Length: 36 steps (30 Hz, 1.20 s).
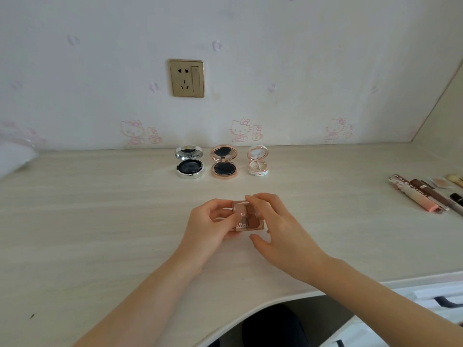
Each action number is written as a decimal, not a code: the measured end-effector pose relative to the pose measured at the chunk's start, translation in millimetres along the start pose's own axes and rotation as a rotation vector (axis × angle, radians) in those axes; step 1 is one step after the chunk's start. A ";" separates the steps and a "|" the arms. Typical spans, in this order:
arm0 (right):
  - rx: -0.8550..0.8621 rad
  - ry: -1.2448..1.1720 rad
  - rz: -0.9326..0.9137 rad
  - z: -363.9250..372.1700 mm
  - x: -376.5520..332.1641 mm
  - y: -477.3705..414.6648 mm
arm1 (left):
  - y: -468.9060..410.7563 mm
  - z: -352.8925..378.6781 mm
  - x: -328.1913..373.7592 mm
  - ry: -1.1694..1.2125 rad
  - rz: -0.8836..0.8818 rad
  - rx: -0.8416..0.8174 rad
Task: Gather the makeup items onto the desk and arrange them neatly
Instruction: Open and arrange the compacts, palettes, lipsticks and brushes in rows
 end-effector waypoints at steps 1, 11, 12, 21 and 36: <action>0.009 0.027 0.000 -0.6 -1.8 -0.2 | 0.0 -0.6 -0.9 0.020 -0.006 -0.004; 0.141 -0.068 -0.009 -8.5 -9.9 -5.0 | 2.0 5.9 -4.9 0.394 -0.130 -0.202; 0.145 -0.070 -0.007 -7.2 -10.8 -5.1 | 3.2 8.0 -4.5 0.444 -0.140 -0.233; 0.181 0.139 -0.102 -13.3 -17.6 -5.4 | 3.7 6.6 -4.1 0.528 -0.145 -0.266; 0.085 -0.074 -0.087 -32.0 -2.4 -15.7 | 2.4 -0.9 -2.8 0.173 0.003 -0.094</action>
Point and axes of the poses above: each hand's wrist, its own y-axis away from the middle knuckle, its own z-axis out of the palm, x = y × z, the point moved 6 cm from there along -y, towards the middle knuckle, and after that the axes turned 7 degrees about -x, right-handed, at the moved point
